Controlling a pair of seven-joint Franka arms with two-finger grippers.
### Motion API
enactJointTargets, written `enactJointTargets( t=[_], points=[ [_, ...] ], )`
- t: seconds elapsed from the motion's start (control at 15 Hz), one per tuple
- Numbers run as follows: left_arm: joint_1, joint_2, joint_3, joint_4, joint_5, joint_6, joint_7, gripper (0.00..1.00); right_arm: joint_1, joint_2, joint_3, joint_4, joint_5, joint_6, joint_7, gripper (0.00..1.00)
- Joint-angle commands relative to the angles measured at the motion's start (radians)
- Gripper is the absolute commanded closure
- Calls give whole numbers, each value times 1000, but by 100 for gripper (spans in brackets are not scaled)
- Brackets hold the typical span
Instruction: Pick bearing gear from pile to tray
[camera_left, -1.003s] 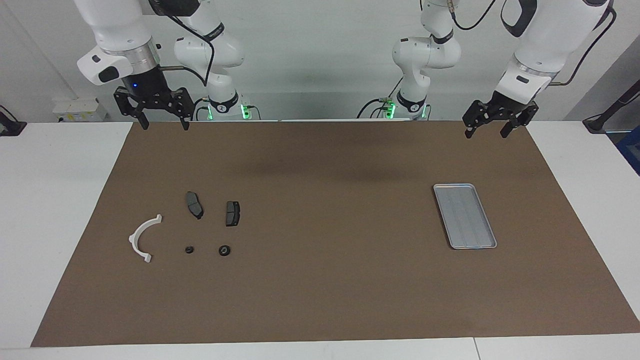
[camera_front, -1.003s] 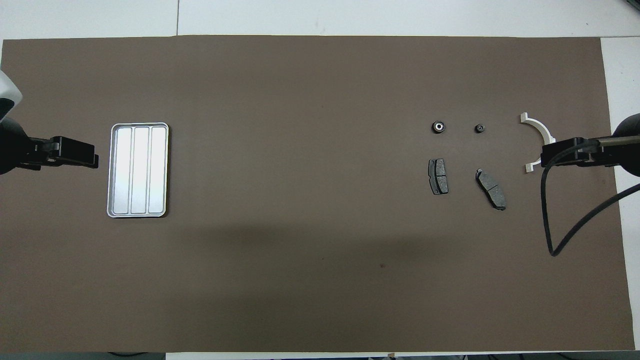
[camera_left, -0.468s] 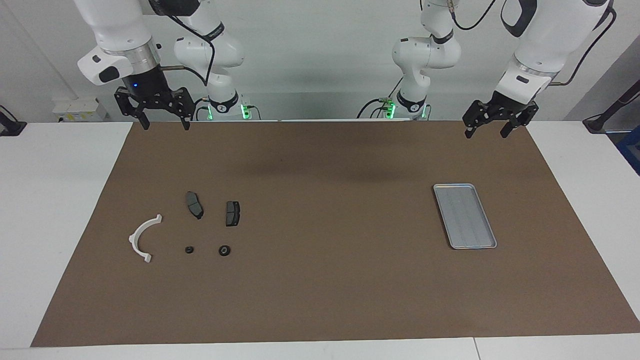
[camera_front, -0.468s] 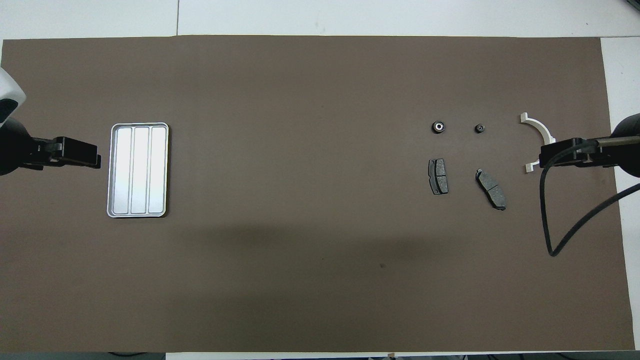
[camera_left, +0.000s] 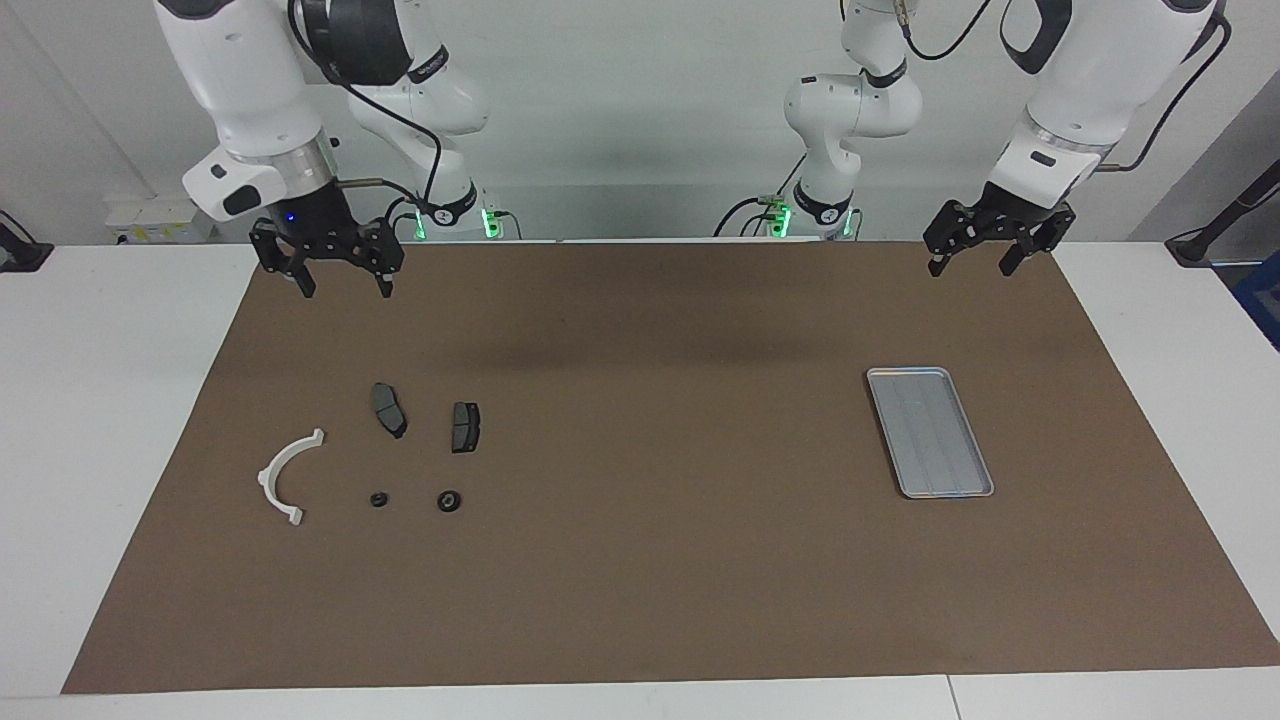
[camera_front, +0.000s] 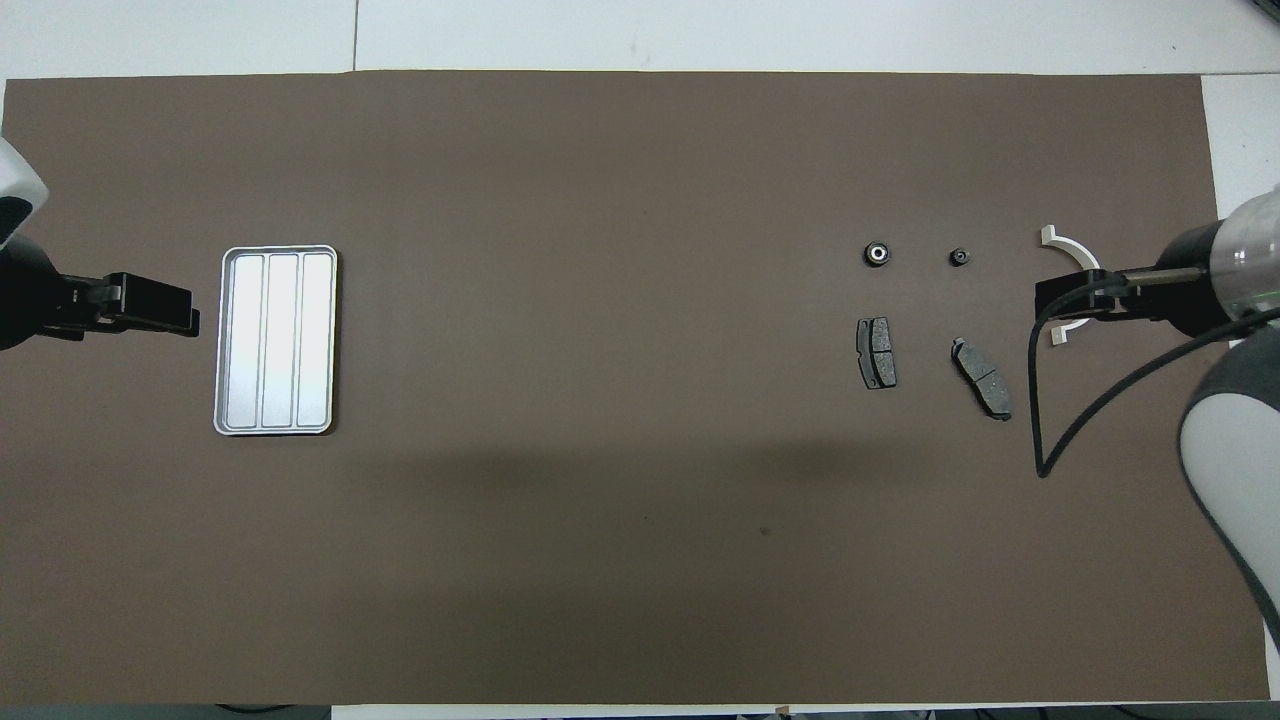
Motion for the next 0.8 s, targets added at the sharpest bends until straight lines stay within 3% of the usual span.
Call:
enactJointTargets(
  t=[0.0,0.47,0.74],
  points=[
    [-9,-14,6,-9,16,-11,-15,0,-1,70,6,-38,25,103,49,0],
    [-8,-22,11,-6,15,-3,-19,0,74,366,6,-18,5,413,193,0],
    [5,-22,15,-5,15,11,-32,0,82,496,5,54,-38,459,199,0]
  ],
)
